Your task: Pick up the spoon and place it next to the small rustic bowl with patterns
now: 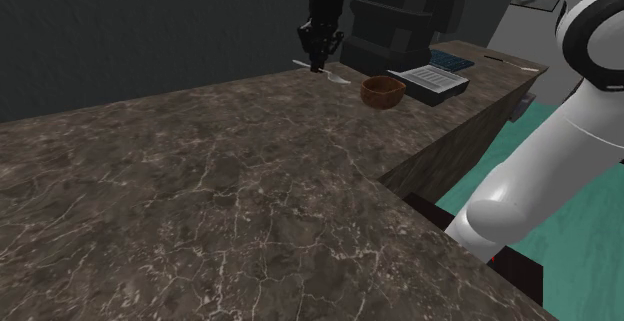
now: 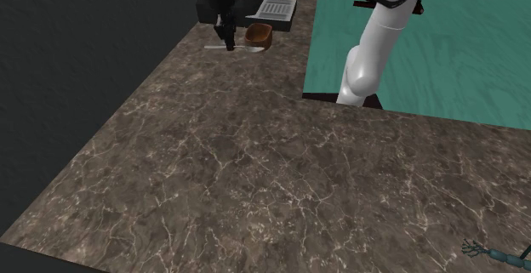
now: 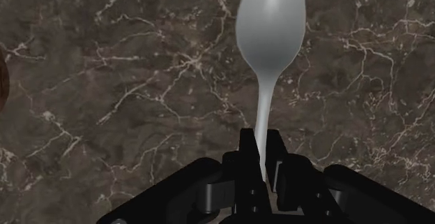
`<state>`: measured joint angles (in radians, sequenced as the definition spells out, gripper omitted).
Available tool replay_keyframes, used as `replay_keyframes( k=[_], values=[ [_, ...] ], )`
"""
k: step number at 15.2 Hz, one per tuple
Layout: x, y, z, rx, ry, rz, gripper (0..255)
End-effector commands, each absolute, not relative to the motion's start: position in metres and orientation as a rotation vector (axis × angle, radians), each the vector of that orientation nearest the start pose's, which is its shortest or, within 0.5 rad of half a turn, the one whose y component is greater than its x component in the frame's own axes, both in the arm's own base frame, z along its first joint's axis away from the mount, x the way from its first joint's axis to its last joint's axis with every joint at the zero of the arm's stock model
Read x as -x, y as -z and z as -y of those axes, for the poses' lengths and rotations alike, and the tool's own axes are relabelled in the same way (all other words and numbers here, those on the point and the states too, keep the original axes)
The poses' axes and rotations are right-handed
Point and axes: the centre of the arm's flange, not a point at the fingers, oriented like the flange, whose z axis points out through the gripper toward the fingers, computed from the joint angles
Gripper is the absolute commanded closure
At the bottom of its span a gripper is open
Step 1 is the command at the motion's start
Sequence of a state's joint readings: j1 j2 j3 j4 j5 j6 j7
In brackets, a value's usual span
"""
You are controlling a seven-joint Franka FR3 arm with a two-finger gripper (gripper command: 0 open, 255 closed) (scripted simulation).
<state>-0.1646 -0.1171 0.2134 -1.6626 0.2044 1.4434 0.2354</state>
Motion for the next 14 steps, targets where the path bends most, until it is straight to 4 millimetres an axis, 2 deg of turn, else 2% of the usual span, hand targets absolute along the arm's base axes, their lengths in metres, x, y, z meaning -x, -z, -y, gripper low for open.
replay_keyframes(
  k=[1, 9, 10, 14],
  values=[
    [-0.497, -0.631, -0.027, 2.961, -0.192, -0.256, 255],
    [-0.475, -0.631, 0.077, 2.961, -0.192, -0.256, 255],
    [-0.474, -0.631, 0.082, 2.961, -0.192, -0.256, 255],
    [-0.474, -0.610, 0.082, 2.961, -0.192, -0.256, 255]
  ],
)
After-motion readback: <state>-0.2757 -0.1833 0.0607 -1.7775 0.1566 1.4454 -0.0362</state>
